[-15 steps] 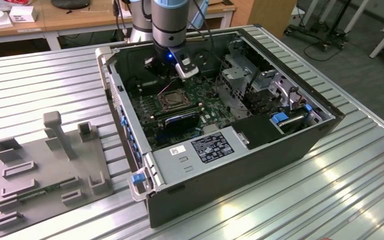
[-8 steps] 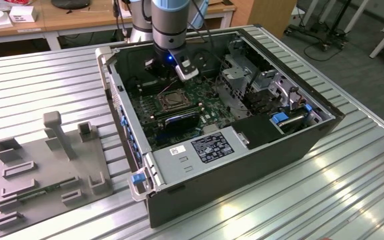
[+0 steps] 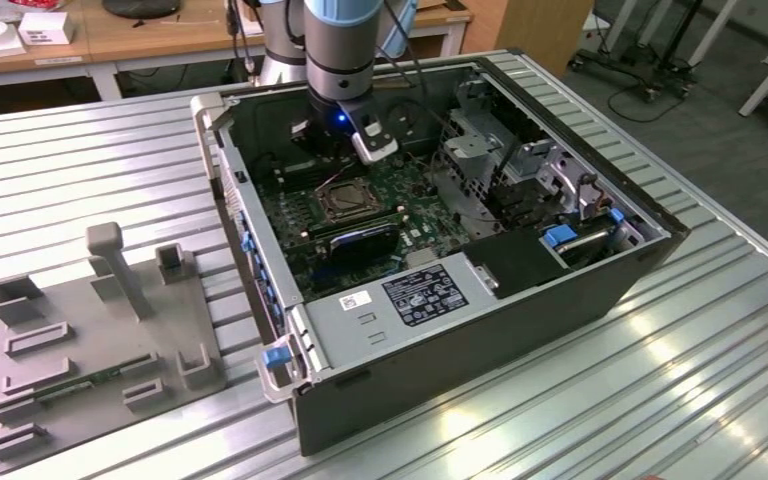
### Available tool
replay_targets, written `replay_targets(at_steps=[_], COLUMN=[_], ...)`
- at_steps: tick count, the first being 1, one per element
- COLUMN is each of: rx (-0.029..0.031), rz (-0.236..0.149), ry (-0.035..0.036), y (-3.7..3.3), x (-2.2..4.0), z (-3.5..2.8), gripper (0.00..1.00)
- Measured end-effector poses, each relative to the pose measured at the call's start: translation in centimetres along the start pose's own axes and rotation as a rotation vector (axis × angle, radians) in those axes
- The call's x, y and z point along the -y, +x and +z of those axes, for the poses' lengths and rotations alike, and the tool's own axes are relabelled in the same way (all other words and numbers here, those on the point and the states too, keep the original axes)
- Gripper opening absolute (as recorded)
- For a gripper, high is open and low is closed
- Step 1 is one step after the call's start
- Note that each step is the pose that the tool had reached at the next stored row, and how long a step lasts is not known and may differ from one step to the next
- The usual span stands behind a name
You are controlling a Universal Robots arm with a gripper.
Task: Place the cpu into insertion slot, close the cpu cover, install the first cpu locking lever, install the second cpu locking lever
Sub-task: 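Install the first cpu locking lever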
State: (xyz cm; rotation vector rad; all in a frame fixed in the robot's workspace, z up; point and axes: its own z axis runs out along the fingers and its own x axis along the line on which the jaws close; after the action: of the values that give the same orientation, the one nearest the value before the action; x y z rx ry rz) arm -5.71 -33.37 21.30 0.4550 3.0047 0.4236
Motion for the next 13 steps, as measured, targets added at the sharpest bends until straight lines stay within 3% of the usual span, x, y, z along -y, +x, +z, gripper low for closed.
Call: replay_targets(at_steps=[13], rx=[0.0001], rz=[0.0], ry=[-0.0005], y=[-0.17], x=[-0.03], z=[0.14], gripper=[0.11])
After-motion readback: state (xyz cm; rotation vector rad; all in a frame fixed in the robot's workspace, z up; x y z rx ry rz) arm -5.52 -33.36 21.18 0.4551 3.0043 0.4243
